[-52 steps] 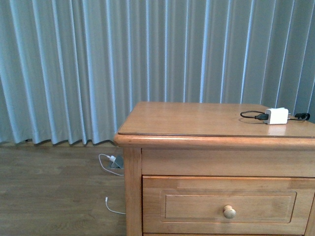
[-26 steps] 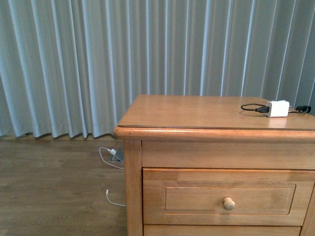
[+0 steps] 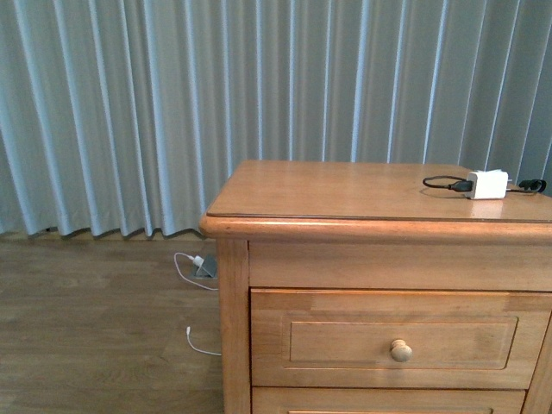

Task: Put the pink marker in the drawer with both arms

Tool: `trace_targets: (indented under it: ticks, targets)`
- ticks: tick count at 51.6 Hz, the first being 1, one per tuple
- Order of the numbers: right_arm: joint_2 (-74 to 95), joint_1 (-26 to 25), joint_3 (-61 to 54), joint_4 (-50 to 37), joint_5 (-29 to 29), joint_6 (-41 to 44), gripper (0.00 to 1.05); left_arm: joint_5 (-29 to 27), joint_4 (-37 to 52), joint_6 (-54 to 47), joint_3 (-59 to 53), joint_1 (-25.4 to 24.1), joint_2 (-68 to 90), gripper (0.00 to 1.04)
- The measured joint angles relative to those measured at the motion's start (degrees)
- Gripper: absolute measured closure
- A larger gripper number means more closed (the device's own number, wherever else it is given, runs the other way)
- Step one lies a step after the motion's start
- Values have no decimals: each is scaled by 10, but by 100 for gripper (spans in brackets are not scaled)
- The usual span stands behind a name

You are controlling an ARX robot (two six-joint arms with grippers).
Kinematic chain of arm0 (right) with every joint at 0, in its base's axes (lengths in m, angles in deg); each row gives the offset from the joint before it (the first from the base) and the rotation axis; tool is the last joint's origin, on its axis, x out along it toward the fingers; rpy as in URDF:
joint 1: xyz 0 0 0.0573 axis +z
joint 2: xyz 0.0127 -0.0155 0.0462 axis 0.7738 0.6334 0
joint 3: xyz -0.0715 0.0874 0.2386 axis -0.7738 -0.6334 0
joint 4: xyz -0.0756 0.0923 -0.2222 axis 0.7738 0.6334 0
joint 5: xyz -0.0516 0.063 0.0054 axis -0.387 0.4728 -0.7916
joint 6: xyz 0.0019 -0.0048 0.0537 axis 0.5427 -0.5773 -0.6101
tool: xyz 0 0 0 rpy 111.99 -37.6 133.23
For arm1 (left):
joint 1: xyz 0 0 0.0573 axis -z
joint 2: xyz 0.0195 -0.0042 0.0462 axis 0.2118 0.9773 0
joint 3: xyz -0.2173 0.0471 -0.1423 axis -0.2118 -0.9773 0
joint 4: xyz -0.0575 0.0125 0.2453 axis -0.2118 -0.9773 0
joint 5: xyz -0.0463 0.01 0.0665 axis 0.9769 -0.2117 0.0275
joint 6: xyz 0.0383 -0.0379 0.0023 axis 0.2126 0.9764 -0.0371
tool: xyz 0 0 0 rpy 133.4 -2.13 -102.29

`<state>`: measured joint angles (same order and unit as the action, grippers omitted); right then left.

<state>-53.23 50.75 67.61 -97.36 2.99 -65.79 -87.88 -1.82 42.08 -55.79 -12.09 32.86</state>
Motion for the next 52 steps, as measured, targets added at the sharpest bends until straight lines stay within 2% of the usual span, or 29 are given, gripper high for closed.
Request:
trace_targets:
  ticks: [7,12,33,52]
  targets:
    - [-21,0,0,22,0,0,103,0,0,0,0,0,0,6]
    - [-92,0,0,110,1,0,103,0,0,0,0,0,0,6]
    - [-112,0,0,116,1,0,103,0,0,0,0,0,0,6]
    - [-112,0,0,116,1,1,36,0,0,0,0,0,0,6]
